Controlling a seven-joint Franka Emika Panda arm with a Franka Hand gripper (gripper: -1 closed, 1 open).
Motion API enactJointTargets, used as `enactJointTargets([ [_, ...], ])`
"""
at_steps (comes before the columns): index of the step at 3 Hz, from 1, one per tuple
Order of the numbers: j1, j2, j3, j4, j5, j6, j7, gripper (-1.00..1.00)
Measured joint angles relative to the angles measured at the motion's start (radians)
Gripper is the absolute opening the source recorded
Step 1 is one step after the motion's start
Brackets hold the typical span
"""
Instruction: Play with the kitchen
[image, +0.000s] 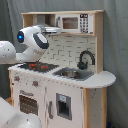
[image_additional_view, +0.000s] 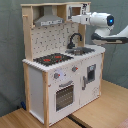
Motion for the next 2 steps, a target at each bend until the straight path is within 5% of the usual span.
enactJointTargets([
  [2, -0.153, 0.021, 0.097, 0.085, 0.002, -0.002, 0.004, 1.0],
])
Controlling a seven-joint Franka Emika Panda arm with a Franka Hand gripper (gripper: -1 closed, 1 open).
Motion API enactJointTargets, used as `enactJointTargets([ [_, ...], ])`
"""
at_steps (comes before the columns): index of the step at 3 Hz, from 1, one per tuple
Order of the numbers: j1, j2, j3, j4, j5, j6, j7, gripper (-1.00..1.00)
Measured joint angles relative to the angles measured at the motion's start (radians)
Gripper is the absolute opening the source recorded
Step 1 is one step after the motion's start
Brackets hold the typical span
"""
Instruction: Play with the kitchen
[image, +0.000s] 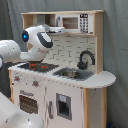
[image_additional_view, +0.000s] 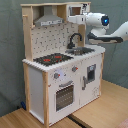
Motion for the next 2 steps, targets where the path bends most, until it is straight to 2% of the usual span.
enactJointTargets([
  [1, -0.059, 0.018, 0.047, 0.066, 0.0, -0.014, 0.0, 1.0],
  [2, -0.11, 0.022, 0.091, 0.108, 0.001, -0.021, 0.034, 1.0],
])
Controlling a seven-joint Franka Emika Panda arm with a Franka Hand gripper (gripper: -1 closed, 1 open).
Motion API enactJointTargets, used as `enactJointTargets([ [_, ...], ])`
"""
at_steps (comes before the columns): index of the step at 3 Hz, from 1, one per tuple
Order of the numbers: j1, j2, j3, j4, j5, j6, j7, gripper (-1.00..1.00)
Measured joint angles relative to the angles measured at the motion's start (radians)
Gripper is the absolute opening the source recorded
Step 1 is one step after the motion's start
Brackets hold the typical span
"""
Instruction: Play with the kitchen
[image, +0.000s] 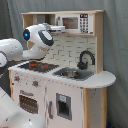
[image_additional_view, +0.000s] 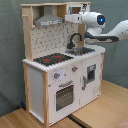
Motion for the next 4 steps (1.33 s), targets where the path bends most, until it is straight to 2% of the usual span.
enactJointTargets([
  [1, 0.0, 0.0, 0.001, 0.001, 0.0, 0.0, 0.001, -1.0],
  [2, -0.005, 0.0, 0.006, 0.009, 0.0, 0.0, 0.009, -1.0],
  [4, 0.142, 0.009, -0.104, -0.089, 0.001, 0.016, 0.01, -1.0],
])
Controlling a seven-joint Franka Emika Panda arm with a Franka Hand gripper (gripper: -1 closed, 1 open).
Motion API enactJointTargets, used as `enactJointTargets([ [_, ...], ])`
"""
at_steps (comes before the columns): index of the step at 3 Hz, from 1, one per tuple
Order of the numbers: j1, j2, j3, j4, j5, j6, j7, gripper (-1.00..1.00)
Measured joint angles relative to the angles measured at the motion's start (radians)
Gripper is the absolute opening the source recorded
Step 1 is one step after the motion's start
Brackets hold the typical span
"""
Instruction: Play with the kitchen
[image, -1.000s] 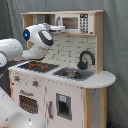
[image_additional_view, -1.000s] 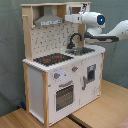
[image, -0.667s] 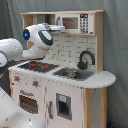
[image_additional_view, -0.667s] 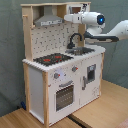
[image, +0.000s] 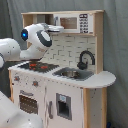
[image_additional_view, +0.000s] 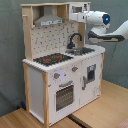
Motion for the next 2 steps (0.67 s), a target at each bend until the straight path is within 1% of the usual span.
enactJointTargets([
  [1, 0.056, 0.002, -0.043, -0.051, -0.001, 0.049, -0.007, -1.0],
  [2, 0.097, 0.002, -0.078, -0.1, -0.001, 0.122, -0.016, -1.0],
])
